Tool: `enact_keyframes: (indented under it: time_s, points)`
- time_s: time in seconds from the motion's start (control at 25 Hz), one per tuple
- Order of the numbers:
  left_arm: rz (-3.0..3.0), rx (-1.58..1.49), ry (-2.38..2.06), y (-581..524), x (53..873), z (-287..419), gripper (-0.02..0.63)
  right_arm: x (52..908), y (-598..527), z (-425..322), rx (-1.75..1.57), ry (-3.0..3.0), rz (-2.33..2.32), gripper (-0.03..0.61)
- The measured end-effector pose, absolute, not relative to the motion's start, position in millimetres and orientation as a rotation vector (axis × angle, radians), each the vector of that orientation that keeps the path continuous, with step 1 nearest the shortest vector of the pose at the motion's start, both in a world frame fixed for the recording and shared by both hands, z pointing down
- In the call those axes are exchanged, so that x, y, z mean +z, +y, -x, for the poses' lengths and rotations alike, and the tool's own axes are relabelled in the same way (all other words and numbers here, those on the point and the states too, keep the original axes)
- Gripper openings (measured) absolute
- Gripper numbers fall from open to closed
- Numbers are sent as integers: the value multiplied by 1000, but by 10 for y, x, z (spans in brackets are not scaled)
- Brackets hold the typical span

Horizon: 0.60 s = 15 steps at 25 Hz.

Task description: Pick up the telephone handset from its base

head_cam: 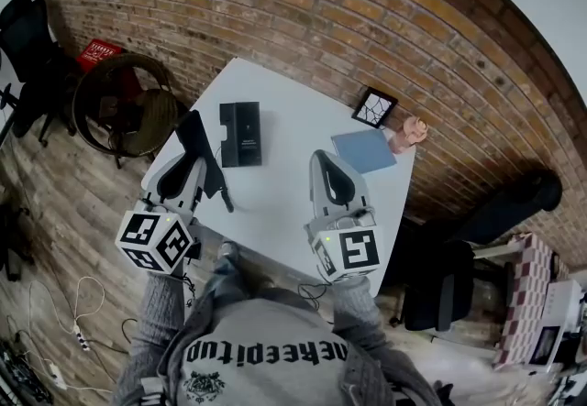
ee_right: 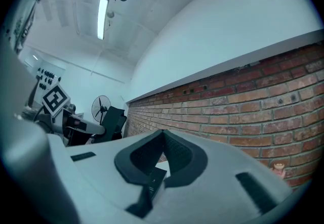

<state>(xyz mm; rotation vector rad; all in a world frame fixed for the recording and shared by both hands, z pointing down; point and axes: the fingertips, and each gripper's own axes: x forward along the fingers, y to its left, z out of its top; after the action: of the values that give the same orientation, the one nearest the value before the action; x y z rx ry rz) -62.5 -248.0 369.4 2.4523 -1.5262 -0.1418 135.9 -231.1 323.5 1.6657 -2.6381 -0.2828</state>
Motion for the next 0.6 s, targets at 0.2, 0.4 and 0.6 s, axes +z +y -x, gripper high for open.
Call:
enact_keyframes:
  time_s: [0.2,0.4,0.6]
  points:
    - [-2460,-165,-1571,-2353,3588,629,67,3192,-2191,-1408,-304,-2633,-1662,5]
    - [-2469,-193,-1612,-2207,3477,610,67,3168,-2055,-1481,-315,-2634,-1669,5]
    - [-2487,-195,-1654,-2084,3386,564,67,3156,-1955,-1582,-315,-2635,-1684,5]
